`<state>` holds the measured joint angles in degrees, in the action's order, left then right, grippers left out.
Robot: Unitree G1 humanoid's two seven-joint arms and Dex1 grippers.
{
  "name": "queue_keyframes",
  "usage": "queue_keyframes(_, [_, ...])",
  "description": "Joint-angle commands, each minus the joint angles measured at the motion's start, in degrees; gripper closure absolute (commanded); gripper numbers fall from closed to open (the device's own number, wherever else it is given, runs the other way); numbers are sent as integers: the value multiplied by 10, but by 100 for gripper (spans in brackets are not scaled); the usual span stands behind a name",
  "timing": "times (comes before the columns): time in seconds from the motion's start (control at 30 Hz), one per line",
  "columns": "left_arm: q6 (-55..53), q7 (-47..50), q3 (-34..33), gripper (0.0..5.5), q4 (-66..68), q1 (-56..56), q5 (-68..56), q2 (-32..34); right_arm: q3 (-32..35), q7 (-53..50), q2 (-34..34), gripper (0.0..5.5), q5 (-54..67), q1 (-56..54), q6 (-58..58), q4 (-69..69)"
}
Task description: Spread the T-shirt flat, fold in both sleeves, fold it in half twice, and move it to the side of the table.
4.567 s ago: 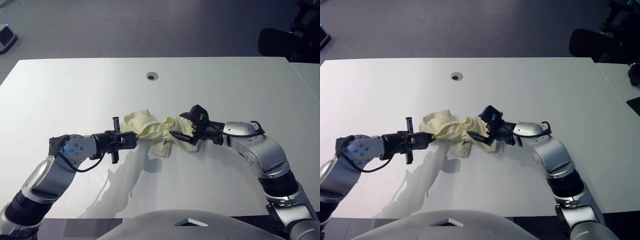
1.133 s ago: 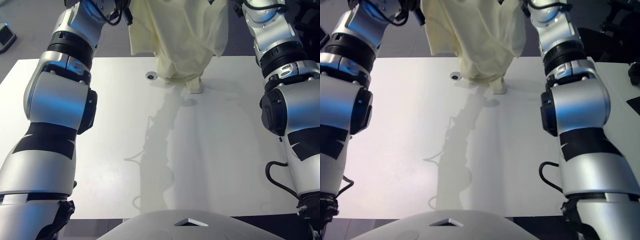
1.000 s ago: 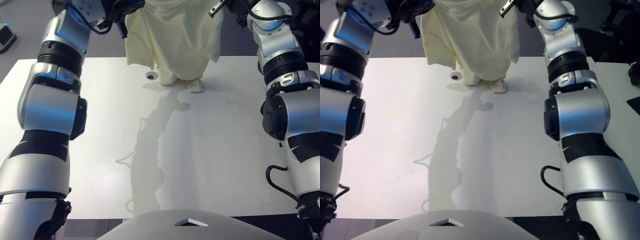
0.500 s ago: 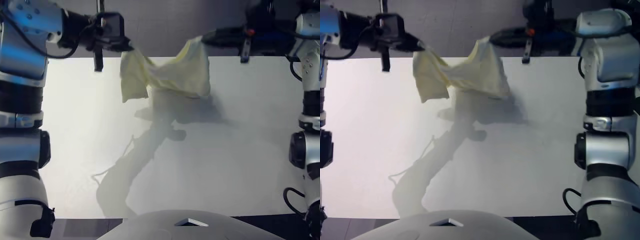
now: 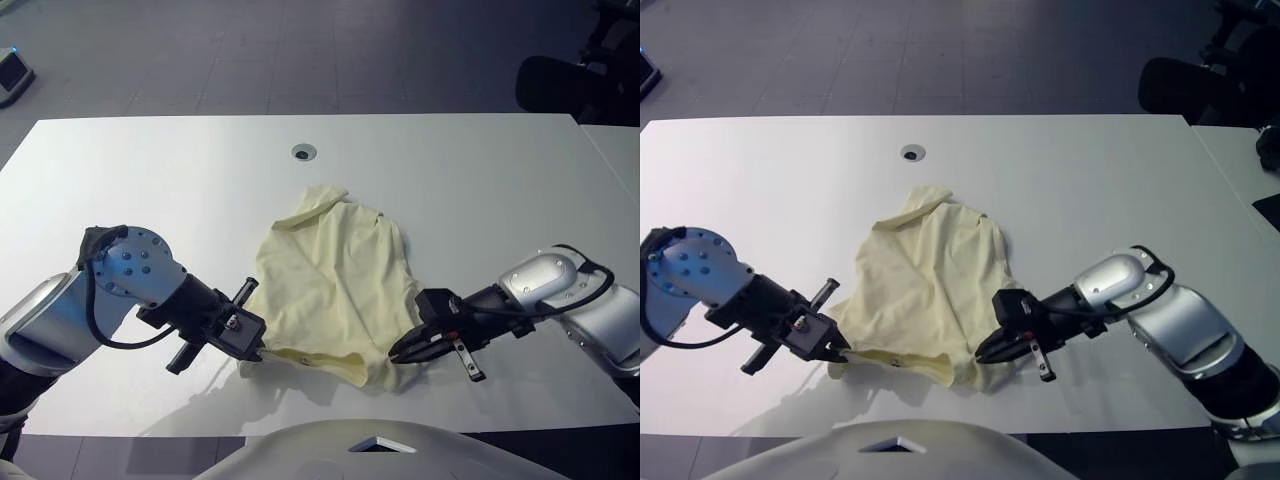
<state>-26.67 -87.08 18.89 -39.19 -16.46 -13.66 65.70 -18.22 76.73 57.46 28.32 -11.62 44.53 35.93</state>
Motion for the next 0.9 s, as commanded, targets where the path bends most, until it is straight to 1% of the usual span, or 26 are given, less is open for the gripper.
queue_keyframes(0.03, [-85,21,-66,424,13,-38,-108,-29,34,-8,-3,435,16,-44,2,-27])
queue_keyframes(0.1, [-116,20,-106,396,27,-61,-170,-37,56,-9,-12,408,26,-86,4,-64])
queue_keyframes(0.2, [-138,6,-151,353,52,-88,-234,-28,77,-20,-30,367,26,-146,-3,-126])
queue_keyframes(0.27, [-139,18,-160,320,88,-125,-243,-41,83,-73,-62,335,-8,-191,-19,-189])
queue_keyframes(0.33, [-123,81,-133,291,147,-179,-190,-90,77,-159,-103,307,-74,-235,-49,-274])
queue_keyframes(0.4, [-90,181,-86,259,213,-214,-96,-150,61,-214,-130,276,-132,-258,-94,-345])
queue_keyframes(0.5, [-41,306,-34,218,303,-231,12,-234,35,-256,-171,238,-191,-278,-157,-424])
queue_keyframes(0.57, [-7,351,-9,183,351,-229,58,-271,19,-272,-200,204,-220,-290,-195,-474])
queue_keyframes(0.63, [32,381,14,149,411,-227,98,-304,6,-281,-223,171,-248,-299,-236,-526])
queue_keyframes(0.7, [65,393,35,118,463,-226,131,-322,-4,-282,-239,141,-268,-301,-262,-564])
queue_keyframes(0.77, [88,397,46,84,501,-224,153,-334,-12,-276,-251,109,-282,-296,-280,-585])
queue_keyframes(0.9, [133,404,67,16,547,-209,201,-338,-33,-264,-258,43,-315,-277,-313,-603])
